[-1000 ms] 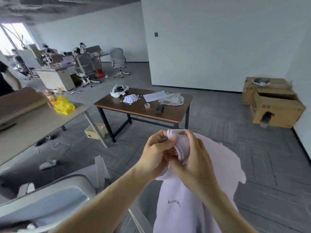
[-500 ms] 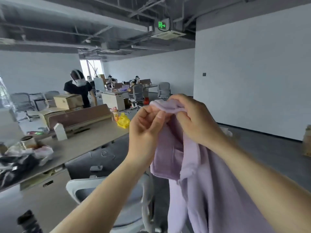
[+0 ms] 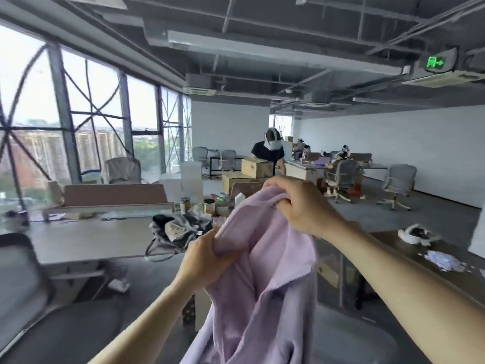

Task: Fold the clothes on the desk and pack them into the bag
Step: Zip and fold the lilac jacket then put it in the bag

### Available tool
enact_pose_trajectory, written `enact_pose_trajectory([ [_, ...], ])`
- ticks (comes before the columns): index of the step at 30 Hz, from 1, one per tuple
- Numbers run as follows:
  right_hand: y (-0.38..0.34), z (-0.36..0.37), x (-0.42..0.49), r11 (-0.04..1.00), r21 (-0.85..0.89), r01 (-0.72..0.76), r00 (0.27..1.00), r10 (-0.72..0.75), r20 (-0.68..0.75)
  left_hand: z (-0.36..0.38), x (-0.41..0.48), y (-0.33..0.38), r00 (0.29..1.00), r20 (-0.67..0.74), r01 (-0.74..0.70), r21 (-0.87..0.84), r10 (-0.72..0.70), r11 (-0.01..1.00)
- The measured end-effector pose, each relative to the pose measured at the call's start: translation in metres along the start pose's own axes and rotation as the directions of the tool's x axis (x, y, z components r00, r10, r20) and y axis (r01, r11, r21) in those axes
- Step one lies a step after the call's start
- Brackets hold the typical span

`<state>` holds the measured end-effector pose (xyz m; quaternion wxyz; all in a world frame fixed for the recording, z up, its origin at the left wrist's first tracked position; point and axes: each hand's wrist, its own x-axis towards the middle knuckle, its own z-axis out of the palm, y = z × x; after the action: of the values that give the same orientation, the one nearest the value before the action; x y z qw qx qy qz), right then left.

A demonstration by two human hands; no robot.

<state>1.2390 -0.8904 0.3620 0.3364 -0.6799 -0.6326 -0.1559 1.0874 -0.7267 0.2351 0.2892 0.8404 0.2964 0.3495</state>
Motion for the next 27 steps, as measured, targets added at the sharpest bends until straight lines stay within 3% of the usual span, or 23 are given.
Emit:
enact_pose_trajectory([
  [2, 0.005, 0.039, 0.031, 0.999, 0.012, 0.044, 0.997, -0.045, 0.058, -0.028, 0.018, -0.041, 0.998, -0.03, 0.057, 0.091, -0.054, 0.994],
  [7, 0.037, 0.149, 0.118, 0.986, 0.016, 0.169, 0.974, -0.169, 0.148, -0.1, 0.077, -0.129, 0.941, -0.3, 0.211, 0.166, -0.154, 0.963],
  [10, 0.048, 0.209, 0.175, 0.971, 0.032, 0.235, 0.953, -0.237, 0.191, -0.146, 0.109, -0.159, 0.922, -0.368, 0.208, 0.203, -0.122, 0.957],
  [13, 0.052, 0.262, 0.227, 0.958, 0.03, 0.286, 0.935, -0.286, 0.211, -0.186, 0.135, -0.181, 0.907, -0.413, 0.241, 0.347, -0.084, 0.906],
  [20, 0.059, 0.382, 0.335, 0.962, -0.067, 0.266, 0.942, -0.245, 0.228, -0.246, 0.193, -0.246, 0.835, -0.542, 0.403, 0.48, -0.097, 0.779],
  [24, 0.062, 0.441, 0.392, 0.962, -0.11, 0.252, 0.958, -0.231, 0.171, -0.27, 0.243, -0.302, 0.805, -0.58, 0.412, 0.396, -0.124, 0.821],
  [27, 0.072, 0.48, 0.437, 0.96, -0.151, 0.237, 0.968, -0.22, 0.118, -0.278, 0.292, -0.347, 0.79, -0.58, 0.394, 0.229, -0.2, 0.89],
])
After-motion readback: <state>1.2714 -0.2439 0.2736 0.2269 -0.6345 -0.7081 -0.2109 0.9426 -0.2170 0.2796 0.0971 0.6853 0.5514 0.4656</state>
